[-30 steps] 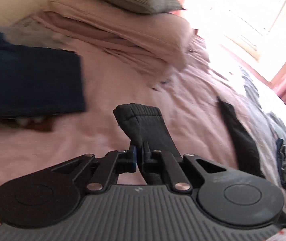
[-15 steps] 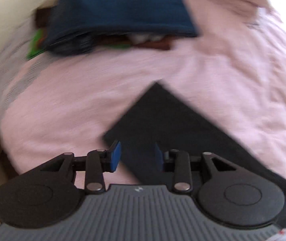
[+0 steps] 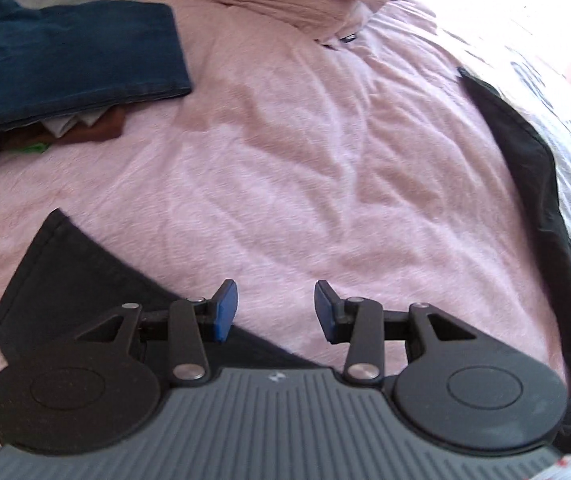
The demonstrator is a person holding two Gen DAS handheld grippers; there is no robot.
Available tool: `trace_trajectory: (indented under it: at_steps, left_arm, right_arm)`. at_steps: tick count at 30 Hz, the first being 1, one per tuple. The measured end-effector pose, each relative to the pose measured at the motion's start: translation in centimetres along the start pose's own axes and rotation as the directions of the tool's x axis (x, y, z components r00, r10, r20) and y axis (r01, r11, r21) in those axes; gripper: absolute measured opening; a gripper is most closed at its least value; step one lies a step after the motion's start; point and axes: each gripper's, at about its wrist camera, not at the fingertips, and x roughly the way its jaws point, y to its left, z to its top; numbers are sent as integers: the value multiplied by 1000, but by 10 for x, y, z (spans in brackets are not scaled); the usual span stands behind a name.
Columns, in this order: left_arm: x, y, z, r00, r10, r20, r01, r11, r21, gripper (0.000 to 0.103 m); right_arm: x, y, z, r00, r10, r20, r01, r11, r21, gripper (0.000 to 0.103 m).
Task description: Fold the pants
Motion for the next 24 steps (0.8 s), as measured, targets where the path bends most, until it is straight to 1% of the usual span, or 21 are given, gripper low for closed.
trace_trajectory:
  at_steps: [1,2,3,4,5,6,7,8,9,10,11,13,14,15,16,17,19,20,21,23,24]
  left_arm:
    - [1,-9,2,1000,-6,9,6,1000,13,37]
    - [2,-19,4,1000,-11,21,11,999,34,37]
    - [6,-32,7,1000,-11,27,10,998,63,37]
    - [11,-45,9,1000,-14,28,11,996,89,37]
    - [18,-58,12,999,-25,24,23,994,107,37]
    - [26,-72,14,999,-40,18,38,992,124,37]
    - [33,-85,17,999,-50,10,48,989,137,37]
    - [41,-97,20,998,-59,-1,58,988,145,37]
    - [50,-111,26,997,-78,-14,79,985,153,37]
    - [57,-123,32,995,-102,-18,103,982,159,38]
    - [64,-135,38,992,-123,-15,123,978,169,39]
    - [76,-159,52,988,-152,-4,150,971,184,46]
    - [82,-170,59,984,-179,2,175,967,185,47]
    - [90,-182,67,977,-213,2,209,960,184,54]
    - [98,-191,74,971,-240,2,236,955,182,60]
    - [107,-202,83,964,-266,6,261,949,177,62]
    - [127,-219,103,949,-314,31,306,940,153,64]
    - [137,-227,113,944,-328,39,320,937,141,64]
    - [149,-236,126,938,-342,48,334,933,131,65]
    - [171,-252,150,936,-348,62,340,934,110,67]
    - [183,-260,162,935,-349,65,342,934,100,68]
  right_arm:
    - [-14,0,19,995,-3,101,0,1000,31,0]
    - [-25,-6,39,985,-16,171,3,997,72,0]
    - [-25,-16,56,981,-46,191,27,995,100,0]
    - [-15,-23,67,976,-109,188,95,992,83,0]
    - [0,-31,72,967,-196,163,190,980,52,0]
    - [20,-48,77,950,-294,106,289,956,54,0]
    - [38,-69,79,940,-339,36,334,937,104,0]
    - [52,-88,80,936,-351,-33,352,921,167,0]
    - [62,-99,80,931,-356,-83,366,905,218,0]
    - [67,-105,77,928,-361,-94,373,896,240,0]
    - [68,-104,76,924,-372,-86,382,896,227,1]
    - [66,-99,73,916,-400,-43,400,896,192,1]
    - [63,-99,74,907,-422,-9,415,888,199,1]
    - [58,-99,77,896,-443,12,430,876,220,1]
    - [54,-103,79,888,-460,11,442,861,251,1]
    - [49,-109,81,887,-462,-13,446,847,289,1]
    - [44,-123,88,899,-436,-45,423,835,353,2]
    - [42,-127,92,900,-433,-53,421,831,364,4]
    - [40,-130,97,896,-439,-62,431,828,360,6]
    - [36,-134,105,878,-474,-66,466,817,341,28]
    - [33,-135,108,867,-494,-55,482,808,340,33]
